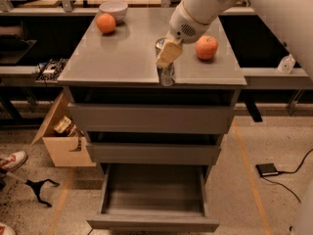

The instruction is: Place redbull can into bottom drawer

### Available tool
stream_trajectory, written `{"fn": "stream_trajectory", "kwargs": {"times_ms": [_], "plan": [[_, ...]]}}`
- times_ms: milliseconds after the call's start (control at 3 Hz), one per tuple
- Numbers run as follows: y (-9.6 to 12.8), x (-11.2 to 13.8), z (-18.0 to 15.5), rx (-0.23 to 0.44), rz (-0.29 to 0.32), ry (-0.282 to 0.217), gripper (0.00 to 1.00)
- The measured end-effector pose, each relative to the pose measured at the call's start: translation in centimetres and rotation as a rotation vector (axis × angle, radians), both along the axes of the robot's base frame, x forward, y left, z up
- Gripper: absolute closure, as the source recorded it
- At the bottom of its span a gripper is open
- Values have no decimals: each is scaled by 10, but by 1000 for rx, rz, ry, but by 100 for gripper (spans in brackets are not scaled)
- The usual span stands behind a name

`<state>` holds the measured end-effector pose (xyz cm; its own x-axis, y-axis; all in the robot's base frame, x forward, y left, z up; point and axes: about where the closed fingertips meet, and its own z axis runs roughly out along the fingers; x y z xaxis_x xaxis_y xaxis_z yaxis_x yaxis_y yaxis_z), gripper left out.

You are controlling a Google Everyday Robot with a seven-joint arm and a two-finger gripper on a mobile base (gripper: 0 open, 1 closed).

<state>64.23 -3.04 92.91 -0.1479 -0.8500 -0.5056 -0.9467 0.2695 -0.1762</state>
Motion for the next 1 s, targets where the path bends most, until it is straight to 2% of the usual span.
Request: {"fn": "stream_trajectory", "kwargs": {"times_ms": [333,667,1000], "plan": [[6,-40,-4,-19,127,-15,100],[6,-39,-6,-16,124,-12,100],[14,-49,-38,-18,129,20,100]]}}
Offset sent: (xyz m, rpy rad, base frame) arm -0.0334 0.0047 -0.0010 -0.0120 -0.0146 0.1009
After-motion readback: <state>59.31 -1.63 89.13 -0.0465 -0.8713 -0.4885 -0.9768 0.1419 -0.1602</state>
